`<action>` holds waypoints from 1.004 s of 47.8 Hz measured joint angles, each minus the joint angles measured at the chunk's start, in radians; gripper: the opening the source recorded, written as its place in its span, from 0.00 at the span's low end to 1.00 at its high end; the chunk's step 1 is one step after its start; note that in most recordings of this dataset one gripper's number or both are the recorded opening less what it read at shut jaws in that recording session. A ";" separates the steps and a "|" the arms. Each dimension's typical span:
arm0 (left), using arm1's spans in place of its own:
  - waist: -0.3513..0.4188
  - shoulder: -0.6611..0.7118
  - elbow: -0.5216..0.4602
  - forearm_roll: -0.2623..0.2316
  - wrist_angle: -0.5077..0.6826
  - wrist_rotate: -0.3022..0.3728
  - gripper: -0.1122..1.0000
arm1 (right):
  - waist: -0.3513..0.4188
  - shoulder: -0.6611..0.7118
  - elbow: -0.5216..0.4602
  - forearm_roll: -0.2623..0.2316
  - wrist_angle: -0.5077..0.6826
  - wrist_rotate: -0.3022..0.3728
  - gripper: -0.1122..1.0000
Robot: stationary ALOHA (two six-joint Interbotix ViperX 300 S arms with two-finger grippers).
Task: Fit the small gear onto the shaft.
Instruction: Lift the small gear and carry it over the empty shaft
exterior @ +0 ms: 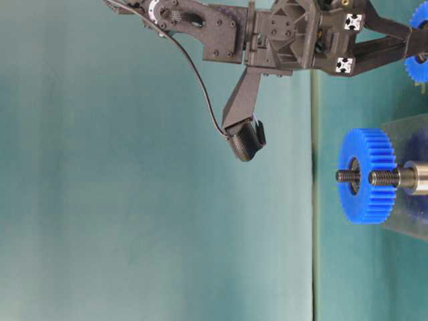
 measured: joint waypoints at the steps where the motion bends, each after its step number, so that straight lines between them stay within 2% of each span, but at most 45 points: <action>1: 0.000 0.000 0.000 0.000 -0.002 0.000 0.10 | 0.000 -0.002 -0.003 0.000 0.011 0.003 0.42; 6: 0.000 0.000 0.000 0.000 0.000 0.000 0.10 | 0.006 -0.026 -0.040 0.002 0.072 0.015 0.42; 19: 0.000 0.000 0.000 0.000 -0.002 0.000 0.10 | 0.083 -0.064 -0.238 0.003 0.196 0.028 0.42; 37: 0.000 0.000 0.002 0.000 -0.008 -0.002 0.10 | 0.110 0.078 -0.436 0.002 0.235 0.026 0.42; 48: 0.000 -0.002 0.000 0.002 -0.012 -0.002 0.10 | 0.115 0.130 -0.491 0.000 0.278 0.026 0.42</action>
